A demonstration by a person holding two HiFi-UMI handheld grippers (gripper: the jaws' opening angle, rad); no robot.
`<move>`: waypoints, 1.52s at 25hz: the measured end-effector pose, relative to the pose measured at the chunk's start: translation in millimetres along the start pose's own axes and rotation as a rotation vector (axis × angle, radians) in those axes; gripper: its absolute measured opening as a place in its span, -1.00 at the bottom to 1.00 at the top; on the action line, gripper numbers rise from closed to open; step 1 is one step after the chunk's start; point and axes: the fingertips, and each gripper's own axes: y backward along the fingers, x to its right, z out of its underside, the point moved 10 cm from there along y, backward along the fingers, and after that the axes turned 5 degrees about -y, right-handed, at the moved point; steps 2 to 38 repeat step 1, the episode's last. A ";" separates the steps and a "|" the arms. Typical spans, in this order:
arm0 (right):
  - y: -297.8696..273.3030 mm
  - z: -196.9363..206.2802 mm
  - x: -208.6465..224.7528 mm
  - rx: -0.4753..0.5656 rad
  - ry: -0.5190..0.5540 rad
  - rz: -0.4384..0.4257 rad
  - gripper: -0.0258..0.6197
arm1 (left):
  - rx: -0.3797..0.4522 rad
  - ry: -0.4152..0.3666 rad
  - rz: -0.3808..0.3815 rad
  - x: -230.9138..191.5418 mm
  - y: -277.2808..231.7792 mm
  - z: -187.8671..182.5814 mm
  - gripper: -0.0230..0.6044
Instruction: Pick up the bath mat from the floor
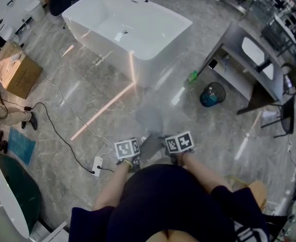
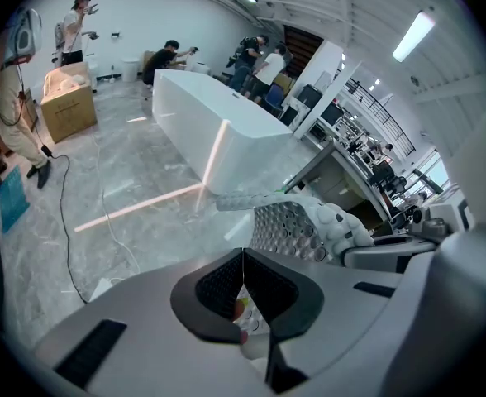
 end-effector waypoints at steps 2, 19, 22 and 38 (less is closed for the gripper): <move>0.3 0.4 1.3 -0.001 0.000 0.000 -0.78 | 0.000 0.000 -0.001 0.9 -0.6 0.5 -0.92; 0.3 0.4 1.3 -0.001 0.000 0.000 -0.78 | 0.000 0.000 -0.001 0.9 -0.6 0.5 -0.92; 0.3 0.4 1.3 -0.001 0.000 0.000 -0.78 | 0.000 0.000 -0.001 0.9 -0.6 0.5 -0.92; 0.3 0.4 1.3 -0.001 0.000 0.000 -0.78 | 0.000 0.000 -0.001 0.9 -0.6 0.5 -0.92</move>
